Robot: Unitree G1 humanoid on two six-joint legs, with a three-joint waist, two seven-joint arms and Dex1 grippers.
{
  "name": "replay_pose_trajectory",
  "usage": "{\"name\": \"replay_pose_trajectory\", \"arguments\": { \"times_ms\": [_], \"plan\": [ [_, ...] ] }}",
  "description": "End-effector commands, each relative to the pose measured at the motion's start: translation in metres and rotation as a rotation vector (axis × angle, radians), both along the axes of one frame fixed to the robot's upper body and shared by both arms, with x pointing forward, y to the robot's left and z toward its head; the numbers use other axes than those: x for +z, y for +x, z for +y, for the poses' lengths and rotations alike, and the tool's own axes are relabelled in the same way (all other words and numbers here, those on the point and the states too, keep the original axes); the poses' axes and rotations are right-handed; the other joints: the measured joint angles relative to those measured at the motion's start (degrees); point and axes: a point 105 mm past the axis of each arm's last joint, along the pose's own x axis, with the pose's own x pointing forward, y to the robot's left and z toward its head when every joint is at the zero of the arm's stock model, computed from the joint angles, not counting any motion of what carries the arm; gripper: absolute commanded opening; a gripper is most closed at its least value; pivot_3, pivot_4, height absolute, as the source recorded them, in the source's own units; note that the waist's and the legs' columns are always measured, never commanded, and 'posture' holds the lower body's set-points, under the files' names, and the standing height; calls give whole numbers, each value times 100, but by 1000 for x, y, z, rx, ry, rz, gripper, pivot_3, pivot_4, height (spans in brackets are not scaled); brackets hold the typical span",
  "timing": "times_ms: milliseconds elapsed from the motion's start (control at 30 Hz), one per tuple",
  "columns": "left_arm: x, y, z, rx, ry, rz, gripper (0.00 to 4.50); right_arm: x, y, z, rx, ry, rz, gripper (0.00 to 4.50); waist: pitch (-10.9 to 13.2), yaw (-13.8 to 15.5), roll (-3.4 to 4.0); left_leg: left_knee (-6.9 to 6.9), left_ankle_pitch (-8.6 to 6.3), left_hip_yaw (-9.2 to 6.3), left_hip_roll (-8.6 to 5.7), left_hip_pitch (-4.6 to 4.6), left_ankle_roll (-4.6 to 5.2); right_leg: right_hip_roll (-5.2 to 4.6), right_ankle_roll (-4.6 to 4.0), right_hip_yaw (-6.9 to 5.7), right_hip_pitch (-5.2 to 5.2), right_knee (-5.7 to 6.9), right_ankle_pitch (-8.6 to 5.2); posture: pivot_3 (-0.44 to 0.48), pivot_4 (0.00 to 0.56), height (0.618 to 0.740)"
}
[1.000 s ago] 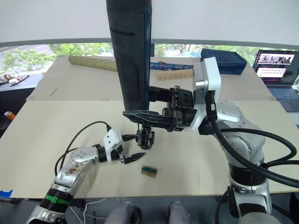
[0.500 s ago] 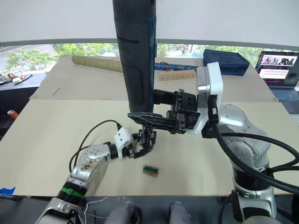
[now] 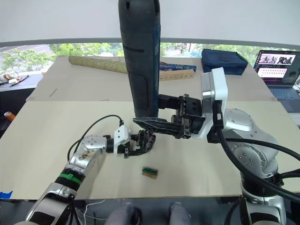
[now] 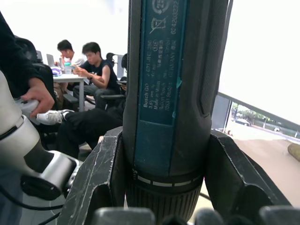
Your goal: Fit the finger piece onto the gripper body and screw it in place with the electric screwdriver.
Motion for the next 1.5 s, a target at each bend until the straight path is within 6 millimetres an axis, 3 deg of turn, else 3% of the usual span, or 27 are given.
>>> {"name": "replay_pose_trajectory", "arguments": {
  "times_ms": [33,167,200,333,500,1000,1100,1200,1500],
  "plan": [
    [-12,0,-3,15,25,30,2276,13,-11,-4,18,33,-61,1928,0,13,0,0,0,0,-1,-1,0,0,1,0,0,-1,0,0,150,740],
    [-11,5,0,79,0,14,4265,12,-12,-5,14,35,-58,1928,0,36,-1,5,-5,-3,-4,-1,10,-6,8,1,6,-3,5,0,150,740],
    [-10,4,1,76,-7,15,4467,12,-12,-5,14,36,-58,1928,0,34,-1,7,-7,-3,-4,0,12,-8,9,1,6,-4,5,0,150,740],
    [-6,-5,8,81,-36,11,4467,11,-12,-6,12,36,-55,1928,0,-4,0,7,-22,-4,1,3,37,-8,8,3,1,-4,5,0,150,740],
    [-4,-15,10,112,-61,10,4467,11,-12,-7,10,39,-54,1928,0,-26,0,0,2,-5,6,4,-3,-1,8,3,-1,6,5,0,150,740],
    [-9,-19,-11,200,-94,69,4467,13,-10,-3,21,50,-62,1928,0,28,0,7,-4,-5,0,4,7,-8,8,5,2,-2,5,0,150,740],
    [-12,-18,-12,203,-81,71,3650,15,-9,0,27,54,-67,1928,0,32,0,7,-3,-5,0,5,6,-8,8,5,2,-1,5,0,150,740],
    [-14,-17,-11,207,-67,74,2317,18,-8,4,38,55,-74,1928,0,43,0,8,-3,-6,-1,4,6,-9,8,4,3,-1,5,0,150,740],
    [-16,-18,-9,188,-46,75,2280,26,4,25,34,76,-107,1928,0,45,0,9,-1,-7,-2,3,3,-8,8,2,3,8,5,0,150,740]
  ]
}}
